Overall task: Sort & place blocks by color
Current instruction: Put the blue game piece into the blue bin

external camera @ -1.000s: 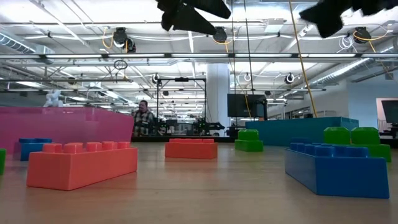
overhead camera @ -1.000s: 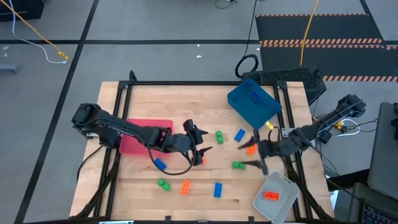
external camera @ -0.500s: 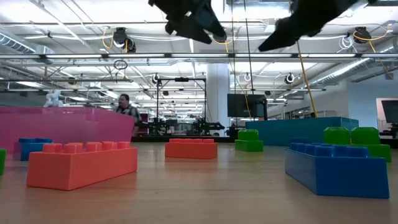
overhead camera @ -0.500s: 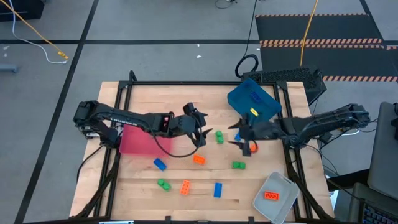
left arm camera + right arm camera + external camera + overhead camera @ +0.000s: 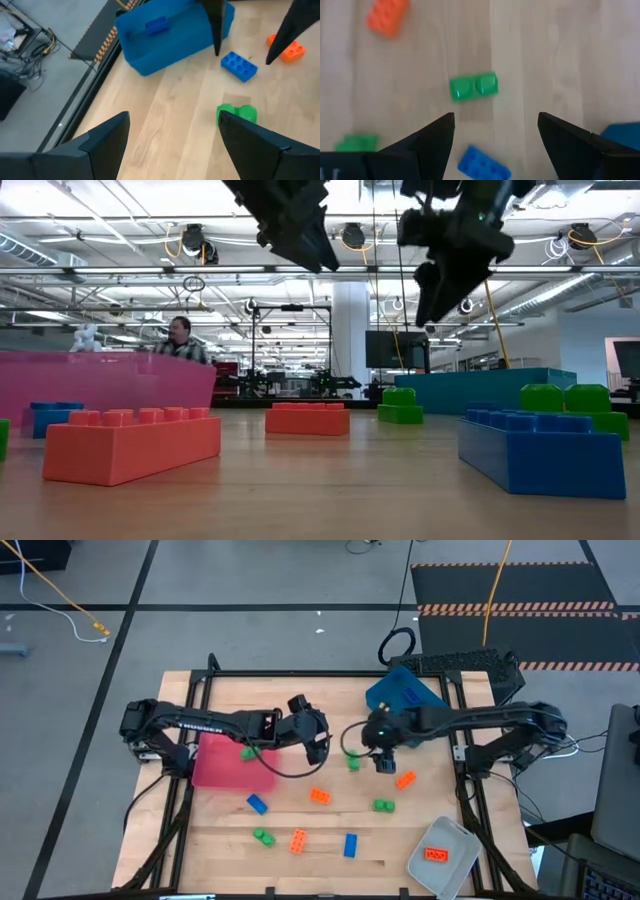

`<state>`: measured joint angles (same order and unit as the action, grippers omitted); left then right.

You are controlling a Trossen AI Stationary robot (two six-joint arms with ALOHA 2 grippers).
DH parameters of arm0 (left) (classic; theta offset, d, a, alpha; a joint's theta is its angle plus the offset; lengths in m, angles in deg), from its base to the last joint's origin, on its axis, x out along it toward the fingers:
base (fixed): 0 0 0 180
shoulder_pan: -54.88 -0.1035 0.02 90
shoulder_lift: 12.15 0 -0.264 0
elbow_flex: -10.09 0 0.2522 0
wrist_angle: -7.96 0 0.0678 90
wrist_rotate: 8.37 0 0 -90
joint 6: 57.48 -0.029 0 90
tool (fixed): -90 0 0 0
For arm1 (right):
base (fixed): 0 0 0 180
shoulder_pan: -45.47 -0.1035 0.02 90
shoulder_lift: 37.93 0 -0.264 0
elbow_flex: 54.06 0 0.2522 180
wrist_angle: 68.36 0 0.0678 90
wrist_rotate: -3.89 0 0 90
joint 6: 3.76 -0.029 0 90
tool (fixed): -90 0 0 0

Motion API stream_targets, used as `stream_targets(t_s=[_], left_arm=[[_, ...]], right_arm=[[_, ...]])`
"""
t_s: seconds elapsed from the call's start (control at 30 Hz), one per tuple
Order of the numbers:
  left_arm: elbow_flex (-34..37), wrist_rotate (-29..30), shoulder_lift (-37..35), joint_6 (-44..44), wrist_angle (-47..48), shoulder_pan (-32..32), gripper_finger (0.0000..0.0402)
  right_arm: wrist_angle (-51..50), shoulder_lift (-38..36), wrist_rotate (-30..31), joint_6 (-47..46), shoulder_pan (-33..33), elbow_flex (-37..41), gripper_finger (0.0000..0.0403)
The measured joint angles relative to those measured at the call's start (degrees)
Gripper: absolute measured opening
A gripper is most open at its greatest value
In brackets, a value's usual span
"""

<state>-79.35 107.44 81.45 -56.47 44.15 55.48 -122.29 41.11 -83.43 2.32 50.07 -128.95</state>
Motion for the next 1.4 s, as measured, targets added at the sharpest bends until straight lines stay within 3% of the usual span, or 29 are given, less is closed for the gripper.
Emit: stream_targets(t_s=[0.3,0.67,1.03,1.4], left_arm=[[0.0,0.0,0.0,1.7,9.6,0.0,0.0308],[0.1,0.0,0.0,4.5,15.1,0.7,0.0308],[0.1,0.0,0.0,4.9,15.0,1.0,0.0308],[0.2,0.0,0.0,4.7,14.7,1.0,0.0308]], right_arm=[[-5.6,8.8,0.8,5.2,0.2,-1.0,0.0279],[-12.0,10.1,1.6,9.8,-0.2,-0.4,0.0279],[-5.8,10.1,6.2,15.7,-0.2,6.4,0.0279],[-2.2,10.1,6.2,17.8,-0.2,9.6,0.0279]])
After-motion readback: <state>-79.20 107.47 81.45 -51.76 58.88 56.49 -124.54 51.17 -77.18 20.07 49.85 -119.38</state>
